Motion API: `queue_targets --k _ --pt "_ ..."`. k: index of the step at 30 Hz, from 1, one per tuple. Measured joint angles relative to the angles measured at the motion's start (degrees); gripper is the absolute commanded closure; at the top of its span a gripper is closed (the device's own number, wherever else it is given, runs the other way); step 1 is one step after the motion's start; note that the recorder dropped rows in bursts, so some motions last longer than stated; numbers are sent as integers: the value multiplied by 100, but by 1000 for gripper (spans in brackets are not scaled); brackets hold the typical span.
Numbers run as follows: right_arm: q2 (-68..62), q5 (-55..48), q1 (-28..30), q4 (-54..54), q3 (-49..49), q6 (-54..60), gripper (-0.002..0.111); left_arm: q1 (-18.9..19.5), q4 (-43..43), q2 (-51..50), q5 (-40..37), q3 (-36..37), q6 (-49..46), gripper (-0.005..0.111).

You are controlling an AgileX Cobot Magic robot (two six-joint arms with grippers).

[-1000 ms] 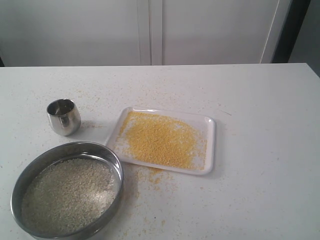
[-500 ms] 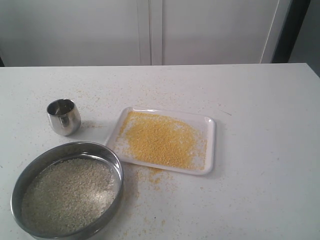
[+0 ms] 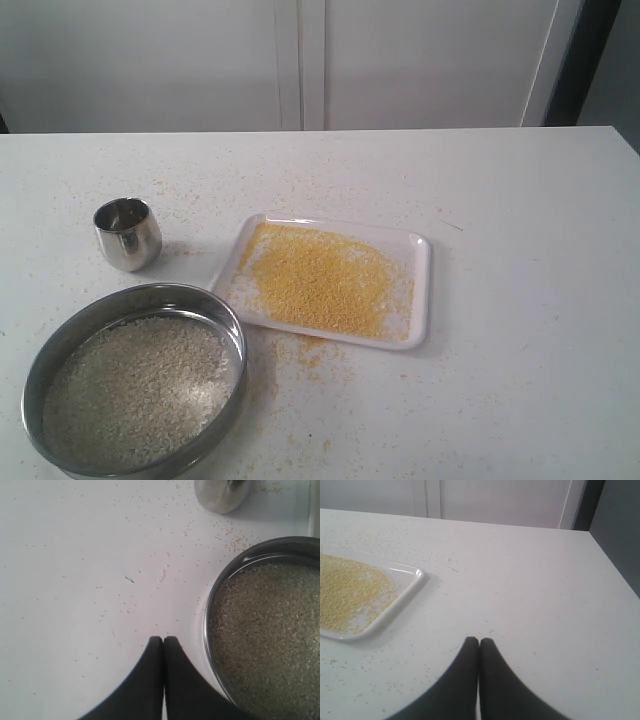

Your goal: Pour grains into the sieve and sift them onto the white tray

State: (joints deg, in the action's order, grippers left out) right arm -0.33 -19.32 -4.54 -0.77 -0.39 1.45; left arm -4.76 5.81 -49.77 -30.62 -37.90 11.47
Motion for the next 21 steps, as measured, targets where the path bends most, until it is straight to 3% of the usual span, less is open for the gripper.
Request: queue_targets --k 14,21 --pt "0 -10 0 0 0 0 108 0 -48 376 491 0 -243 106" --pt "0 -10 0 0 0 0 108 0 -48 1029 926 463 -265 106"
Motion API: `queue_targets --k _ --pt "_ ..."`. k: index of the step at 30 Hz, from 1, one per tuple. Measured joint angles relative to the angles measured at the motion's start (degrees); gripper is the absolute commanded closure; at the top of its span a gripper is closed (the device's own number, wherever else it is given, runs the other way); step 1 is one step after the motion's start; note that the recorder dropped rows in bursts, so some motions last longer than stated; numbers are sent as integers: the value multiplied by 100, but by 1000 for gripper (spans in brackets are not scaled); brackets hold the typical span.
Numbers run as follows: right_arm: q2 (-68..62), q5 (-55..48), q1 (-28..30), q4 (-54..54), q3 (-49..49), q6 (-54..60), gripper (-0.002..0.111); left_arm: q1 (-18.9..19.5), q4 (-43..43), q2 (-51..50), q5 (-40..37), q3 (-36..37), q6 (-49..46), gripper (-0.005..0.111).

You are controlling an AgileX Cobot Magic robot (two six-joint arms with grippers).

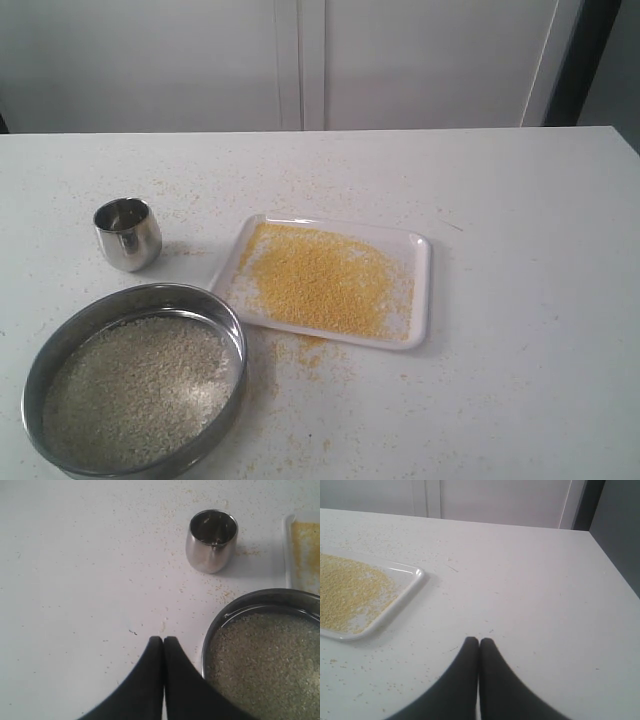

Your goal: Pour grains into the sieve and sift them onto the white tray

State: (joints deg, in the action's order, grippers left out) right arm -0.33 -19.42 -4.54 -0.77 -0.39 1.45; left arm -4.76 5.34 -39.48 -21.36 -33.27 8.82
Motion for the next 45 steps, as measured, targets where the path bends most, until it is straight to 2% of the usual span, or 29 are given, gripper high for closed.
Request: queue_targets --k 6,16,45 --pt "0 0 0 0 0 0 108 0 -14 760 149 441 -115 106" --pt "0 0 0 0 0 0 108 0 -353 1686 90 815 -882 106" --pt "0 0 0 0 0 0 108 0 -793 3895 56 2536 -912 106"
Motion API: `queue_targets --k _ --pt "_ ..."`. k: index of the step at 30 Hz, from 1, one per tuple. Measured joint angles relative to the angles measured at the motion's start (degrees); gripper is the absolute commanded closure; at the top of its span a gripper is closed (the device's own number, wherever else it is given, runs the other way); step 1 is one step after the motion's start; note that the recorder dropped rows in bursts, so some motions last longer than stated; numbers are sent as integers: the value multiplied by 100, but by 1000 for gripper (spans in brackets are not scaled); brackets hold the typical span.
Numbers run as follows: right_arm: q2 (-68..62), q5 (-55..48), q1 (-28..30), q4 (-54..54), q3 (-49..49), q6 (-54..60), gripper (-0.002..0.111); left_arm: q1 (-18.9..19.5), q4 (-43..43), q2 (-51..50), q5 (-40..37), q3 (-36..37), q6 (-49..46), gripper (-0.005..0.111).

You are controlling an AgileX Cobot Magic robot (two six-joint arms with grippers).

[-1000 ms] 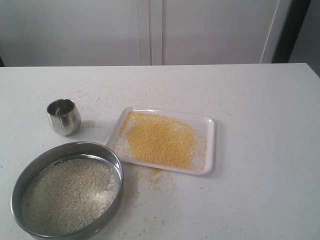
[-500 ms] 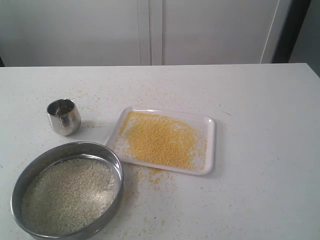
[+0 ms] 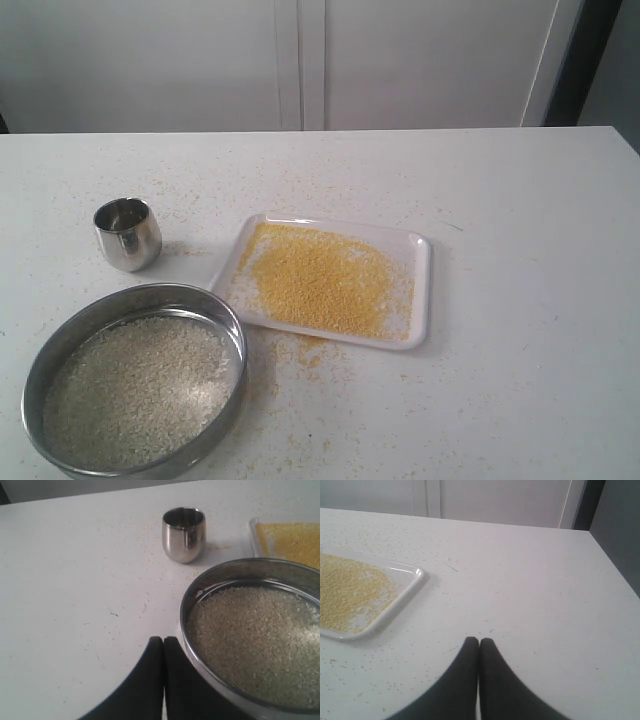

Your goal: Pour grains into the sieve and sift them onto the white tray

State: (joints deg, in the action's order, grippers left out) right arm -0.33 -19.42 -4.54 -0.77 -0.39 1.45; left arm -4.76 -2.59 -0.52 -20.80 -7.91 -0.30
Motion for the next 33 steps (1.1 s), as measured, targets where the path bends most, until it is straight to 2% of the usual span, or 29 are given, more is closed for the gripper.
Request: queue_targets --k 11,33 --pt "0 -10 0 0 0 0 108 0 -349 32 42 721 0 106" --pt "0 -10 0 0 0 0 108 0 -443 32 207 756 -19 106"
